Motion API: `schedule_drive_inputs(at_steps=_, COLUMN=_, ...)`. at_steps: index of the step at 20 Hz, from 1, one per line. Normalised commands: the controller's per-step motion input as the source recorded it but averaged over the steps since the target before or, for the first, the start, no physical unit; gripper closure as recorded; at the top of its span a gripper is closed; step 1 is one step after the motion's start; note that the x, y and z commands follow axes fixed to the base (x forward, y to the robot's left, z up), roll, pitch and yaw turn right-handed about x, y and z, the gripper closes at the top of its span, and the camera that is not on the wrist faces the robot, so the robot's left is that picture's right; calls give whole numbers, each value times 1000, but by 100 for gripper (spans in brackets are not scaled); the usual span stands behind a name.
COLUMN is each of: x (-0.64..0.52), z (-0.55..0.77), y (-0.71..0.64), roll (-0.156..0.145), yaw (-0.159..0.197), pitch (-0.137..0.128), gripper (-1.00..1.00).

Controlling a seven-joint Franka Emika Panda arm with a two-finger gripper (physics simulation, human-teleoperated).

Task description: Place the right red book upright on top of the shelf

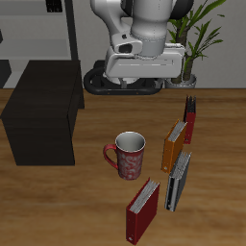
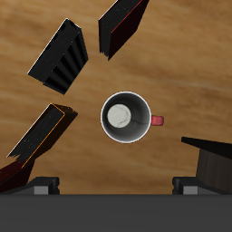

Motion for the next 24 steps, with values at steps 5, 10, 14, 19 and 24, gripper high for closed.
schedule_drive_inputs(at_steps=5, x=421, z=107, y=-71, roll=4, yaw=-35, pitch=3, gripper=-100)
schedule_drive_inputs(at_steps=10, x=331, z=6, y=-37, roll=13, yaw=-4, pitch=12, gripper=-100)
schedule_drive_inputs(at_steps=14, x=367, z=35, y=15, roll=44, yaw=-11, pitch=16, gripper=-100)
schedule_drive_inputs(at_steps=19, x=392, z=-42, y=-3, roll=35, yaw=20, pitch=-49, gripper=-100)
schedule_drive_inputs(at_steps=24, x=384, z=-79, y=-91, roll=3, yaw=-58, pitch=-24, gripper=-100)
